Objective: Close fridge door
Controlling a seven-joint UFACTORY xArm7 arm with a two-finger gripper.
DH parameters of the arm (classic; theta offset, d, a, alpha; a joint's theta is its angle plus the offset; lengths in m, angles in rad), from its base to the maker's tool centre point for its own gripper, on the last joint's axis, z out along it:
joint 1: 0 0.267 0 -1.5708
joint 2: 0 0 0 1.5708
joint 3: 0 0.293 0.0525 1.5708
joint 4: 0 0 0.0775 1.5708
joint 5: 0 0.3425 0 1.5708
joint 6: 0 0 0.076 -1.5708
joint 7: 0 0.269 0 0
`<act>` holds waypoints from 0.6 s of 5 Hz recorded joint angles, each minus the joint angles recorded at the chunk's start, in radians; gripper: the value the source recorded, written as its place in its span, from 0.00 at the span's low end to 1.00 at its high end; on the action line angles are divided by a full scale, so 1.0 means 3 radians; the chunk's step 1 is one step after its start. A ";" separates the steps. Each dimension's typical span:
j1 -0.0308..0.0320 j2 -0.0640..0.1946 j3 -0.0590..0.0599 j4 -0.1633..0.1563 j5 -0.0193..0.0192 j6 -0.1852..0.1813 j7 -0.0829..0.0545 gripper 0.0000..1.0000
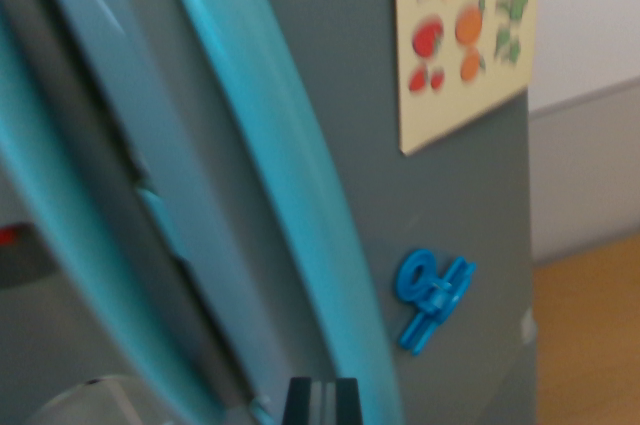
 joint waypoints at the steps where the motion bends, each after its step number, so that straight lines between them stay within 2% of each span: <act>1: 0.0000 0.0000 0.0000 0.0000 0.0000 0.0000 0.0000 1.00; 2: 0.0000 0.0319 -0.0042 0.0281 0.0000 0.0000 0.0000 1.00; 3: 0.0000 0.0319 -0.0042 0.0281 0.0000 0.0000 0.0000 1.00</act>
